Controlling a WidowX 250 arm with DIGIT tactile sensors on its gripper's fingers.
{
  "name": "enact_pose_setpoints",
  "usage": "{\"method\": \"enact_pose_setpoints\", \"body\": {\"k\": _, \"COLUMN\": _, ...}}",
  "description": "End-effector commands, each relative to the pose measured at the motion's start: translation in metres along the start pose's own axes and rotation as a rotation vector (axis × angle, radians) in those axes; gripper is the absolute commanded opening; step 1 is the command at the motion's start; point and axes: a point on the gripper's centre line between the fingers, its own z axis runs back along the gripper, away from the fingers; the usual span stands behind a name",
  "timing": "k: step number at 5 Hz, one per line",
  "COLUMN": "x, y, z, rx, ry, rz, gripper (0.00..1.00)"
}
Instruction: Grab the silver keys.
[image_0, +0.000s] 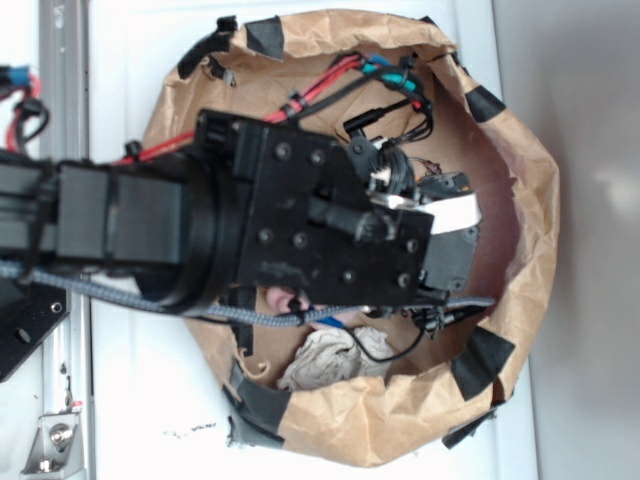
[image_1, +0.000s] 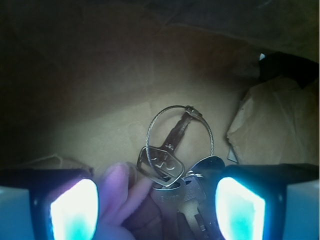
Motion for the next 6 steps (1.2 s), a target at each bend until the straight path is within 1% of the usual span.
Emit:
{"method": "enact_pose_setpoints", "body": {"k": 1, "x": 0.021, "y": -0.02, "z": -0.012, "rx": 0.069, "ry": -0.063, "rz": 0.035, "gripper": 1.0}}
{"method": "enact_pose_setpoints", "body": {"k": 2, "x": 0.024, "y": -0.008, "z": -0.02, "rx": 0.109, "ry": -0.031, "rz": 0.049, "gripper": 1.0}}
{"method": "enact_pose_setpoints", "body": {"k": 3, "x": 0.025, "y": 0.005, "z": -0.021, "rx": 0.137, "ry": -0.025, "rz": 0.06, "gripper": 1.0}}
{"method": "enact_pose_setpoints", "body": {"k": 4, "x": 0.027, "y": 0.015, "z": -0.013, "rx": 0.128, "ry": -0.013, "rz": 0.08, "gripper": 1.0}}
{"method": "enact_pose_setpoints", "body": {"k": 5, "x": 0.025, "y": 0.017, "z": -0.011, "rx": 0.151, "ry": -0.031, "rz": 0.079, "gripper": 1.0}}
{"method": "enact_pose_setpoints", "body": {"k": 6, "x": 0.026, "y": 0.02, "z": -0.021, "rx": 0.185, "ry": -0.021, "rz": 0.086, "gripper": 1.0}}
